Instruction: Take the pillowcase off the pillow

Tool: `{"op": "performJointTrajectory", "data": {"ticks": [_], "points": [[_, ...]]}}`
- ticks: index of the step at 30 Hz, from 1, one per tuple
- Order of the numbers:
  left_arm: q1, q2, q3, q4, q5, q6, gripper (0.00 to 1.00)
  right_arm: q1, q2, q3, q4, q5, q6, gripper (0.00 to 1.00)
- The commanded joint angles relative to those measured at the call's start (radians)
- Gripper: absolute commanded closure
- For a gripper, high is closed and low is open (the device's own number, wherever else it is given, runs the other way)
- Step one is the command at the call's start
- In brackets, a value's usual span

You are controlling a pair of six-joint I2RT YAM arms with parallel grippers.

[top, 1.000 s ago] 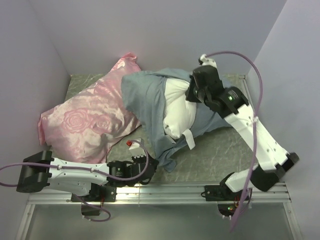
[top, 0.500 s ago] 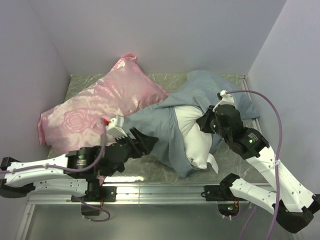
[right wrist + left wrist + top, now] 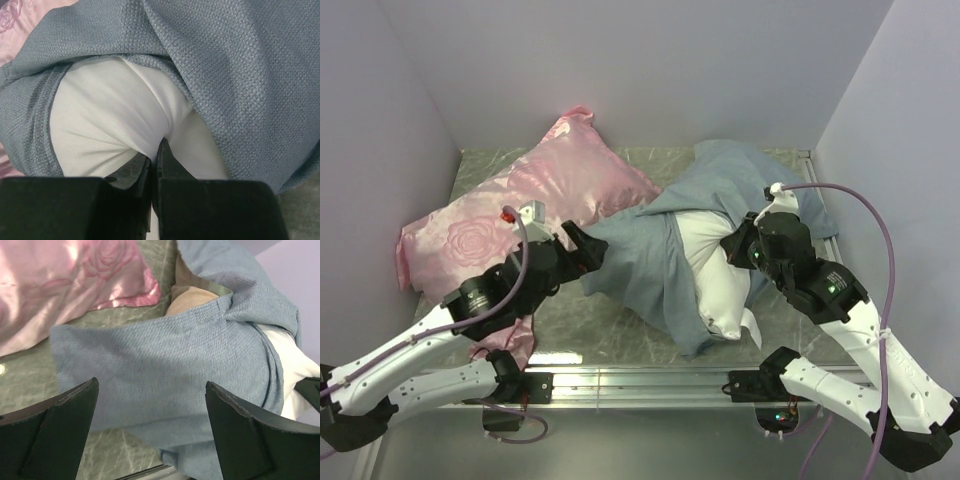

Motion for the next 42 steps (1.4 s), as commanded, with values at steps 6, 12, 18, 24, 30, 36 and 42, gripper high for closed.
{"op": "performJointTrajectory", "data": {"ticks": [6, 12, 18, 24, 30, 36, 42], "points": [[0.172, 0.08, -0.004, 0.26, 0.291, 0.134, 0.3, -0.008, -0.038, 0.093, 0.049, 0.058, 0.024, 1.0], [0.297, 0.089, -0.051, 0.254, 0.342, 0.098, 0.96, -0.009, -0.039, 0.141, 0.017, 0.081, 0.02, 1.0], [0.47, 0.094, -0.09, 0.205, 0.382, 0.071, 1.0, -0.009, -0.076, 0.19, -0.021, 0.145, 0.026, 1.0], [0.634, 0.088, -0.176, 0.254, 0.445, 0.046, 1.0, -0.009, -0.09, 0.293, -0.086, 0.227, 0.029, 1.0], [0.694, 0.131, -0.226, 0.312, 0.47, 0.023, 0.99, -0.012, -0.042, 0.464, -0.153, 0.297, 0.021, 1.0], [0.694, 0.181, -0.288, 0.366, 0.462, 0.026, 0.99, -0.014, 0.07, 0.754, -0.253, 0.405, -0.015, 1.0], [0.696, 0.236, -0.355, 0.437, 0.486, 0.031, 0.99, -0.012, 0.146, 0.911, -0.319, 0.472, -0.051, 1.0]]}}
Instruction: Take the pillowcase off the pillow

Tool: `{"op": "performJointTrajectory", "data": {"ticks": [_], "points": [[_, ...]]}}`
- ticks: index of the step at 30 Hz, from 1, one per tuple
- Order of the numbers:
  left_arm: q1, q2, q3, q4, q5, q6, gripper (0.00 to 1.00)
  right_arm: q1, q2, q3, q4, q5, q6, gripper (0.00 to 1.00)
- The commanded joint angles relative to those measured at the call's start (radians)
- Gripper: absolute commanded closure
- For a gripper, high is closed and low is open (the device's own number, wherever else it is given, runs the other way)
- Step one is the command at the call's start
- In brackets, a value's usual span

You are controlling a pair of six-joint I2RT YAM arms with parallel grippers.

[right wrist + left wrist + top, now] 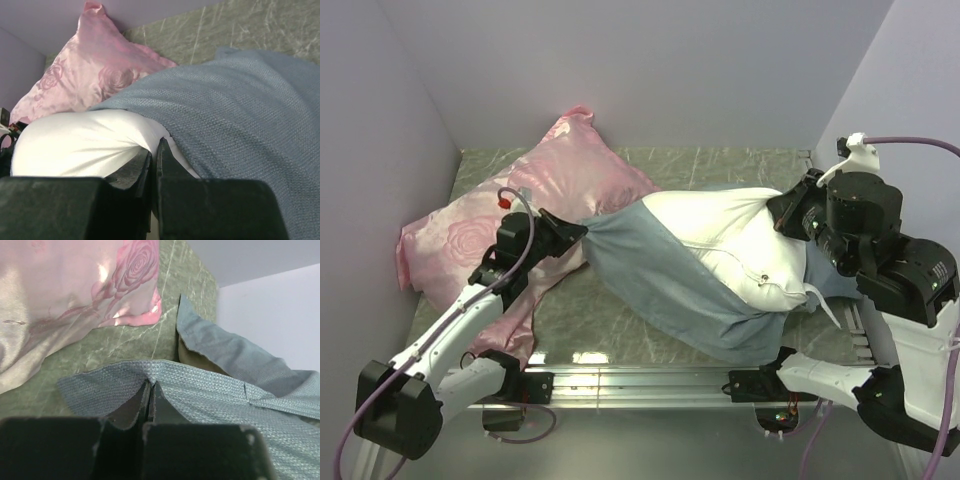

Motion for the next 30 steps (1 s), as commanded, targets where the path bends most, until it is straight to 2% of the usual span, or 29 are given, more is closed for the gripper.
{"op": "performJointTrajectory", "data": {"ticks": [1, 8, 15, 19, 23, 24, 25, 27, 28, 30], "points": [[0.054, 0.065, -0.075, -0.088, -0.189, 0.058, 0.99, -0.018, -0.055, 0.137, 0.136, 0.315, -0.031, 1.0], [0.049, 0.129, -0.126, -0.034, -0.169, 0.092, 0.99, -0.02, -0.049, 0.143, 0.147, 0.335, -0.032, 1.0], [0.007, 0.173, -0.14, -0.01, -0.199, 0.102, 0.99, -0.02, 0.0, 0.247, 0.133, 0.312, -0.035, 1.0], [-0.042, 0.191, -0.124, 0.007, -0.193, 0.122, 0.99, -0.02, -0.006, 0.192, 0.178, 0.275, -0.031, 1.0], [-0.102, 0.236, -0.082, 0.055, -0.123, 0.155, 0.99, -0.02, -0.017, 0.089, 0.257, 0.153, -0.015, 1.0], [-0.11, 0.245, -0.074, 0.064, -0.105, 0.161, 0.96, -0.021, -0.015, 0.066, 0.268, 0.133, -0.006, 1.0], [-0.122, 0.241, -0.071, 0.087, -0.076, 0.171, 0.8, -0.023, -0.011, 0.022, 0.294, 0.114, -0.005, 1.0], [-0.141, 0.209, -0.066, 0.073, -0.045, 0.172, 0.55, -0.021, -0.006, -0.053, 0.336, 0.087, 0.003, 1.0], [-0.142, 0.151, -0.063, 0.067, -0.037, 0.181, 0.37, -0.021, -0.005, -0.078, 0.353, 0.079, 0.003, 1.0], [-0.141, 0.087, -0.048, 0.023, -0.017, 0.197, 0.26, -0.02, 0.003, -0.119, 0.385, 0.05, 0.006, 1.0]]}}
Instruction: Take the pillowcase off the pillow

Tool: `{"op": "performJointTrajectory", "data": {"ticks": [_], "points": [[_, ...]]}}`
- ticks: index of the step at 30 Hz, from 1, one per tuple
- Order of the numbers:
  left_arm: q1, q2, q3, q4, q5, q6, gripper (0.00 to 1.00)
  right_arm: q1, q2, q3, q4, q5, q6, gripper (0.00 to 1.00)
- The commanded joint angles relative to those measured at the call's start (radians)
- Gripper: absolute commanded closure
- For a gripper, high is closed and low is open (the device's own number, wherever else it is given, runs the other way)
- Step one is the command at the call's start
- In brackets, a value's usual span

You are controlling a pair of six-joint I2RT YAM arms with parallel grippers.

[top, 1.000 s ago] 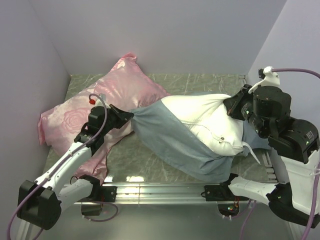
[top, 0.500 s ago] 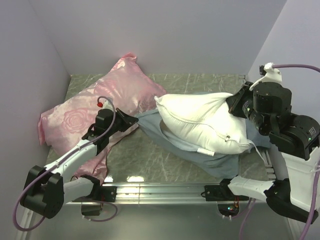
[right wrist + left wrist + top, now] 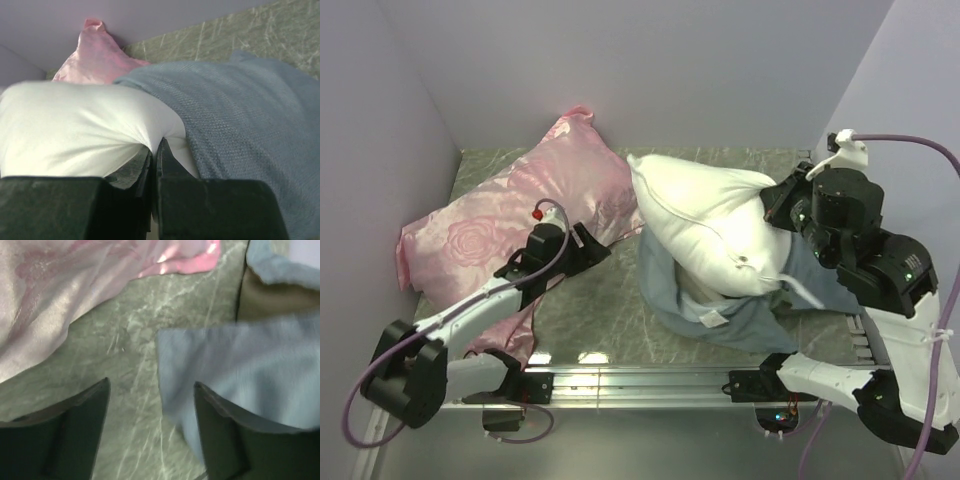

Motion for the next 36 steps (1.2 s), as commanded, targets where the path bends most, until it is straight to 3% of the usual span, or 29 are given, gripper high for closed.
{"op": "performJointTrajectory", "data": {"ticks": [1, 6, 9, 12, 13, 16, 21, 24, 27, 33, 36], "points": [[-0.01, -0.161, 0.057, -0.078, 0.008, 0.086, 0.21, -0.008, 0.015, -0.036, 0.267, 0.001, 0.024, 1.0], [-0.017, -0.295, 0.137, -0.164, 0.096, 0.12, 0.2, -0.004, 0.059, -0.05, 0.296, -0.059, 0.028, 1.0], [-0.023, -0.374, 0.209, -0.222, 0.079, 0.086, 0.17, 0.013, 0.058, -0.117, 0.336, -0.096, 0.031, 1.0], [-0.025, -0.384, 0.302, -0.256, 0.077, 0.049, 0.08, 0.048, 0.027, -0.253, 0.425, -0.115, 0.044, 1.0], [-0.025, -0.364, 0.353, -0.288, 0.085, 0.019, 0.01, 0.077, 0.017, -0.283, 0.445, -0.118, 0.045, 1.0], [-0.051, -0.327, 0.401, -0.316, 0.106, -0.037, 0.01, 0.117, 0.039, -0.347, 0.497, -0.109, 0.058, 1.0], [-0.18, -0.335, 0.346, -0.295, -0.017, -0.113, 0.01, 0.208, 0.122, -0.328, 0.546, -0.095, 0.062, 1.0], [-0.181, -0.314, 0.278, -0.238, -0.015, -0.13, 0.01, 0.275, 0.174, -0.323, 0.569, -0.07, 0.071, 1.0], [-0.191, -0.272, 0.284, -0.287, -0.022, -0.146, 0.01, 0.307, 0.181, -0.346, 0.598, -0.066, 0.08, 1.0], [-0.197, -0.29, 0.234, -0.317, -0.056, -0.179, 0.01, 0.321, 0.191, -0.361, 0.614, -0.062, 0.084, 1.0], [-0.195, -0.264, 0.194, -0.255, -0.004, -0.181, 0.01, 0.332, 0.188, -0.379, 0.647, -0.108, 0.094, 1.0]]}}
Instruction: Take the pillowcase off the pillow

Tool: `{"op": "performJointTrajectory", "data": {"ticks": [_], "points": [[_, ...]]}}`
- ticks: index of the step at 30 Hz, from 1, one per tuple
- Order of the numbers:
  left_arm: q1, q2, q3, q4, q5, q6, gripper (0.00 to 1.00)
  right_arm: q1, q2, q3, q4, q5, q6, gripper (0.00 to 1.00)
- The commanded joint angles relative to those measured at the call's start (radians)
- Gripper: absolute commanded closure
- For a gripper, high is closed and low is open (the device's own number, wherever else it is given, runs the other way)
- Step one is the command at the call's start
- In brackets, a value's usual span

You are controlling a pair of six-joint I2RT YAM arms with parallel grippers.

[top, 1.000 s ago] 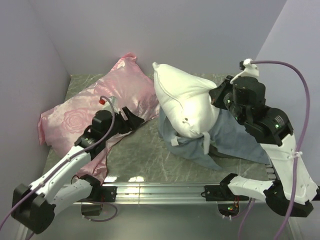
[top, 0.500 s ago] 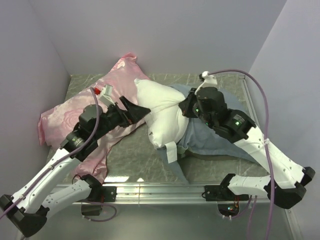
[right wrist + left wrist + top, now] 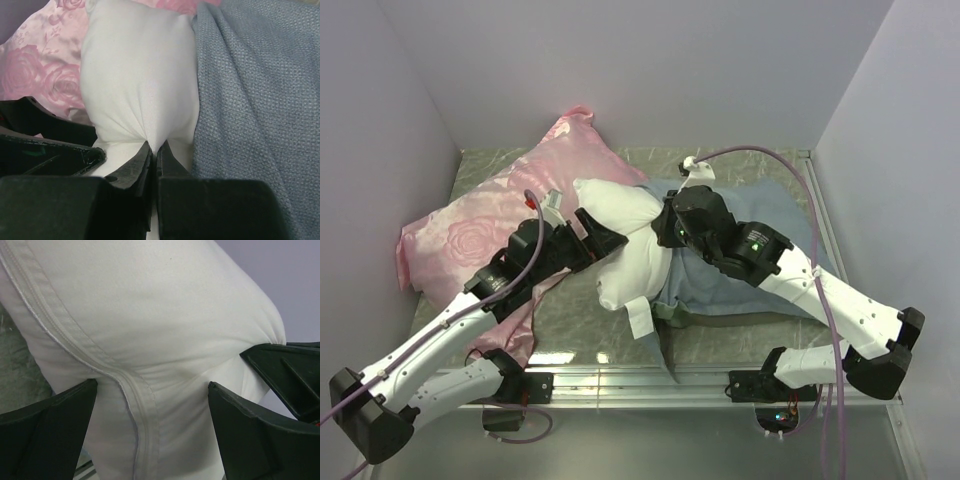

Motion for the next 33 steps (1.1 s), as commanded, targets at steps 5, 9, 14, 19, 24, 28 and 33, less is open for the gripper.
{"op": "performJointTrajectory", "data": {"ticks": [5, 9, 14, 19, 24, 28, 33], "points": [[-0.006, 0.02, -0.149, 0.355, 0.104, -0.075, 0.01, 0.099, -0.017, -0.07, 0.225, -0.005, 0.072, 1.0], [-0.006, 0.031, -0.24, 0.533, 0.113, -0.123, 0.01, 0.129, -0.026, -0.179, 0.325, -0.056, 0.11, 1.0], [-0.006, 0.069, -0.243, 0.576, 0.116, -0.117, 0.24, 0.158, -0.004, -0.211, 0.356, -0.07, 0.117, 1.0], [-0.006, 0.081, -0.113, 0.366, 0.043, -0.006, 1.0, 0.158, -0.033, -0.198, 0.29, -0.013, 0.095, 0.55], [-0.006, 0.068, 0.065, 0.113, -0.095, 0.136, 1.0, 0.141, -0.156, -0.161, 0.149, 0.101, 0.074, 0.27], [-0.001, 0.071, 0.125, -0.001, -0.138, 0.181, 1.0, 0.077, -0.271, -0.153, 0.051, 0.183, 0.084, 0.18], [0.002, 0.057, 0.13, -0.024, -0.137, 0.19, 1.0, -0.12, -0.322, -0.196, -0.029, 0.096, 0.069, 0.18]]}}
